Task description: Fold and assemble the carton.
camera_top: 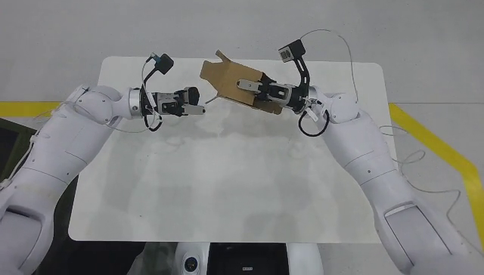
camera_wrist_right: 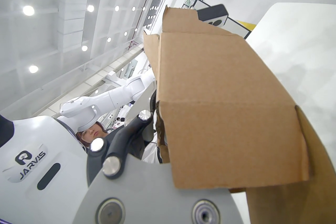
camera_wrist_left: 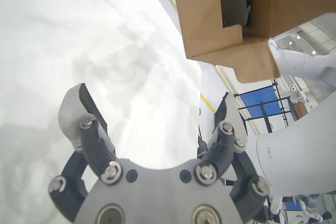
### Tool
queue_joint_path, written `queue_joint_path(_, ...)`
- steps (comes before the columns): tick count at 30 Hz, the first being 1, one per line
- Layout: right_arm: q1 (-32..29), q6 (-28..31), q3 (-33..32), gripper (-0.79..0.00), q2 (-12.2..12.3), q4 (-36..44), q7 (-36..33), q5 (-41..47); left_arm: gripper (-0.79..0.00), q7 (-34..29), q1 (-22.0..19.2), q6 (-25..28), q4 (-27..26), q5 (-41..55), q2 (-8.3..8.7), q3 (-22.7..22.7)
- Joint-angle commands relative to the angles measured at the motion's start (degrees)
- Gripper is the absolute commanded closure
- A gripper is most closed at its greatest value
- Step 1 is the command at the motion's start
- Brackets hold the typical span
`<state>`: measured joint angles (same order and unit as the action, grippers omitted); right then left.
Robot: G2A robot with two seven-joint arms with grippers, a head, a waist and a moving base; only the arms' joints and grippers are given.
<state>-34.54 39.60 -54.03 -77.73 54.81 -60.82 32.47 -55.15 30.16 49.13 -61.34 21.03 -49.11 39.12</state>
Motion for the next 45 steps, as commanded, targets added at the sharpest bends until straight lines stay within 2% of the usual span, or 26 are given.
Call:
queue_joint_path(1,-0.2,-0.3,0.0,0.000,0.0,0.3,0.7,-0.8,-0.785,-0.1,0.1,-0.1,-0.6,0.1,0.19,-0.3)
queue_joint_path(7,-0.2,-1.8,1.5,0.000,-0.5,1.5,1.3,-3.9,-0.785,0.1,-0.2,0.1,-2.0,1.2,0.76,-0.6)
queue_joint_path(14,0.1,-2.6,3.1,0.000,-1.0,1.9,-0.5,-4.4,-0.785,0.7,-1.0,0.7,-0.4,1.2,1.12,-0.3)
queue_joint_path(23,1.0,-2.4,5.0,0.000,-2.1,1.7,0.1,-5.1,-0.785,0.6,-0.9,0.6,-1.9,1.9,1.57,-1.1)
queue_joint_path(45,1.6,-1.7,4.7,0.000,-2.9,0.0,-0.9,-5.1,-0.785,0.8,-1.5,0.8,-2.8,3.3,2.54,-2.5)
